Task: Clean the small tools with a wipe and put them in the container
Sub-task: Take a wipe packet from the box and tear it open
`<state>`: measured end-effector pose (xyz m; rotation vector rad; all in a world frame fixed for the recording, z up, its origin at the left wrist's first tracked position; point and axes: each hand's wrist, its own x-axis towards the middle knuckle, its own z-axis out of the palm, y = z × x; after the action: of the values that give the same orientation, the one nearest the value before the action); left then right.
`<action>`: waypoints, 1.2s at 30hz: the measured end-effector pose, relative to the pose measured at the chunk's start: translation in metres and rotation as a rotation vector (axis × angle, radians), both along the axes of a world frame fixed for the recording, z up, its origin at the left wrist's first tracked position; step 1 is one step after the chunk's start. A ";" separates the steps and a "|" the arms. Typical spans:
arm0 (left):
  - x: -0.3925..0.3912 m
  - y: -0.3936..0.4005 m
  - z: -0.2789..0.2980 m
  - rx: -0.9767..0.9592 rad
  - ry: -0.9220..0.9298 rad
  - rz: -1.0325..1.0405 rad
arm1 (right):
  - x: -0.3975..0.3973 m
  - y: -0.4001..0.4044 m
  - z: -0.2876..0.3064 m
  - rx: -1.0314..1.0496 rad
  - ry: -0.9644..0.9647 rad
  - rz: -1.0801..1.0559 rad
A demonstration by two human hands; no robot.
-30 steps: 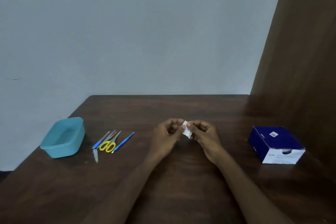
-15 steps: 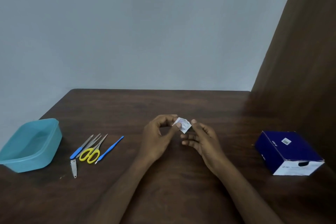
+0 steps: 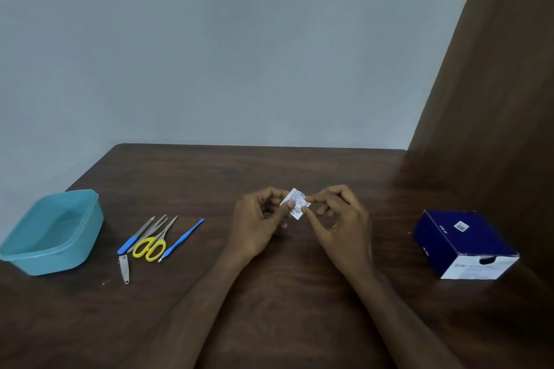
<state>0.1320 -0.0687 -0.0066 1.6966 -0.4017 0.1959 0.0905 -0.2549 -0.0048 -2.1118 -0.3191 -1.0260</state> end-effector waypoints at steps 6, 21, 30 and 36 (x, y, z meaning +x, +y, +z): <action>-0.001 0.001 0.000 0.011 -0.016 -0.029 | 0.003 -0.001 -0.002 0.034 0.108 -0.011; -0.005 0.002 0.004 0.059 -0.067 -0.046 | 0.006 0.000 -0.004 0.102 0.189 0.020; -0.004 0.001 0.003 0.123 -0.085 -0.047 | 0.007 0.001 -0.004 0.167 0.346 0.084; -0.007 0.001 0.006 0.131 -0.081 -0.031 | 0.011 -0.002 -0.006 0.394 0.463 0.183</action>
<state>0.1253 -0.0678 -0.0004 1.8138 -0.5100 0.2206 0.1018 -0.2568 -0.0108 -1.8481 -0.0690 -0.4285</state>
